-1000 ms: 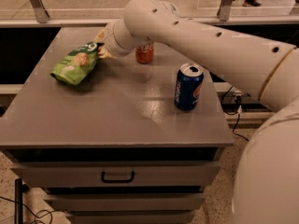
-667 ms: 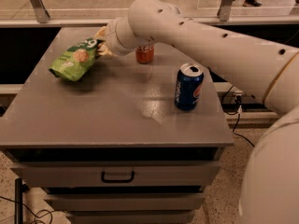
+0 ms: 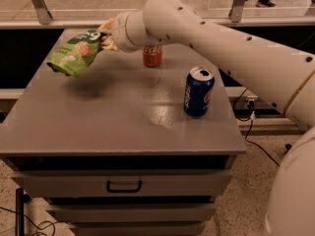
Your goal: Pick green rice chip bag
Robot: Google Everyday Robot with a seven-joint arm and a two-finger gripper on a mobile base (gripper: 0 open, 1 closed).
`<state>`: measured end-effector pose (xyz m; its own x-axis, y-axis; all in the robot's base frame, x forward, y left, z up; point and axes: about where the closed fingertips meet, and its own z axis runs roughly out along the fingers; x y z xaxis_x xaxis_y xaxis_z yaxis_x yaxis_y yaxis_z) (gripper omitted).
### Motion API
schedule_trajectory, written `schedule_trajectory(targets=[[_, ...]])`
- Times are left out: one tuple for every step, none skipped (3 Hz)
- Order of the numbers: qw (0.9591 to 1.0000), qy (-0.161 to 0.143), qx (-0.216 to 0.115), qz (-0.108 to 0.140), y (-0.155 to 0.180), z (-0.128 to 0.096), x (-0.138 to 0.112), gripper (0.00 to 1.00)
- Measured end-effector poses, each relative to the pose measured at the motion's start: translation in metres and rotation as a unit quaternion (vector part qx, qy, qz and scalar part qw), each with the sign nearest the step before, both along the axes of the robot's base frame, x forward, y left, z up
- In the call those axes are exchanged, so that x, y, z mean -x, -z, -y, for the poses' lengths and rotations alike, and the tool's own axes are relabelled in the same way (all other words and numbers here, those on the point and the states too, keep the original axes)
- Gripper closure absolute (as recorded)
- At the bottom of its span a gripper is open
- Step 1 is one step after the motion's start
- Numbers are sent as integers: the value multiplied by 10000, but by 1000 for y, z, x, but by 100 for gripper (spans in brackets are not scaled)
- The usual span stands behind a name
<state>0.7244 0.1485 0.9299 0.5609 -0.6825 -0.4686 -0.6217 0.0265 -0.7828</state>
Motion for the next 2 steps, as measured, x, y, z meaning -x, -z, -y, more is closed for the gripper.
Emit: schedule_trajectory(targets=[[9999, -68, -83, 102, -15, 2, -5, 100], [9990, -122, -281, 317, -45, 14, -19, 100]])
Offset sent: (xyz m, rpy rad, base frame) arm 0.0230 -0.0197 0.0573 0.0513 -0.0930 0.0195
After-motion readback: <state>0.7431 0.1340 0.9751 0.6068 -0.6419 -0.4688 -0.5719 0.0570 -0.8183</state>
